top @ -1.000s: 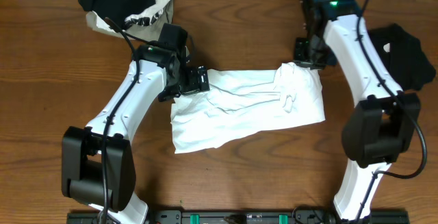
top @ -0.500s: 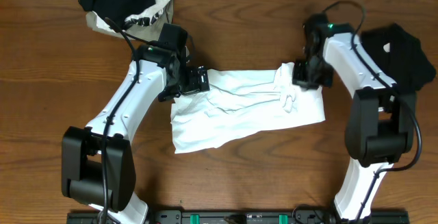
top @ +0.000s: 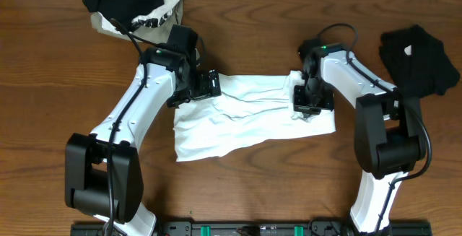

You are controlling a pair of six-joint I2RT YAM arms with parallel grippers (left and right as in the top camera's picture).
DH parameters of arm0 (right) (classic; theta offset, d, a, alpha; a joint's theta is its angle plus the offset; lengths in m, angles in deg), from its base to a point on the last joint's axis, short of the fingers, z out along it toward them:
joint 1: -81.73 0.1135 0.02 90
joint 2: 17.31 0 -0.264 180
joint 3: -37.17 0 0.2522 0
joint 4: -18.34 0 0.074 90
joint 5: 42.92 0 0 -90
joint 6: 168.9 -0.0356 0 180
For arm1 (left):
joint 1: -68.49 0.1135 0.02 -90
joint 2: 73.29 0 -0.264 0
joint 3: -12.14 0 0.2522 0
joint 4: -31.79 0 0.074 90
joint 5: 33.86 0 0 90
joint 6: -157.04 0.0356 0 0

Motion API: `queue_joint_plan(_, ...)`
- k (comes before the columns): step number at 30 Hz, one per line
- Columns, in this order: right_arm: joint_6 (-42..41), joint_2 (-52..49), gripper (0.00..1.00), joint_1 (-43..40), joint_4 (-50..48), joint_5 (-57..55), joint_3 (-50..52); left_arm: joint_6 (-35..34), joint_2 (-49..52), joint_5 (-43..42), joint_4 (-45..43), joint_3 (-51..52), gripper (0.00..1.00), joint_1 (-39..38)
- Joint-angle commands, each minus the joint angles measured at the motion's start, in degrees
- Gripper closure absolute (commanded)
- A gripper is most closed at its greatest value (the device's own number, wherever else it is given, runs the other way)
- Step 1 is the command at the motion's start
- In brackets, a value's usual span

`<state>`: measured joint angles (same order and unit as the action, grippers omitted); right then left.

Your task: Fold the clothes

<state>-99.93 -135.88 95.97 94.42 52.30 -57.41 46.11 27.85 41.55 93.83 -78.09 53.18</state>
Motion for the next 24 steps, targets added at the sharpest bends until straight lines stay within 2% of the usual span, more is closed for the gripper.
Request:
queue_joint_plan(1, 1.0, 3.5, 0.99, 0.7, 0.9, 2.7, -0.1, 0.6, -0.3, 0.7, 0.3, 0.1, 0.02, 0.2)
queue_joint_plan(8, 1.0, 13.8, 0.98, -3.1, -1.9, 2.7, -0.2, 0.6, -0.3, 0.7, 0.3, 0.1, 0.02, 0.2)
queue_joint_plan(11, 1.0, 16.6, 0.94, -6.0, -4.6, 1.9, -0.2, 0.6, -0.3, 0.7, 0.3, 0.1, 0.02, 0.2)
queue_joint_plan(18, 1.5, 14.0, 0.99, -11.8, -8.8, 2.8, 0.5, 0.6, -0.3, 0.7, 0.3, 0.1, 0.02, 0.2)
queue_joint_plan(24, 2.5, 9.3, 0.98, -11.9, -11.8, 6.7, 0.5, 0.6, -0.3, 0.7, 0.3, 0.1, 0.02, 0.2)
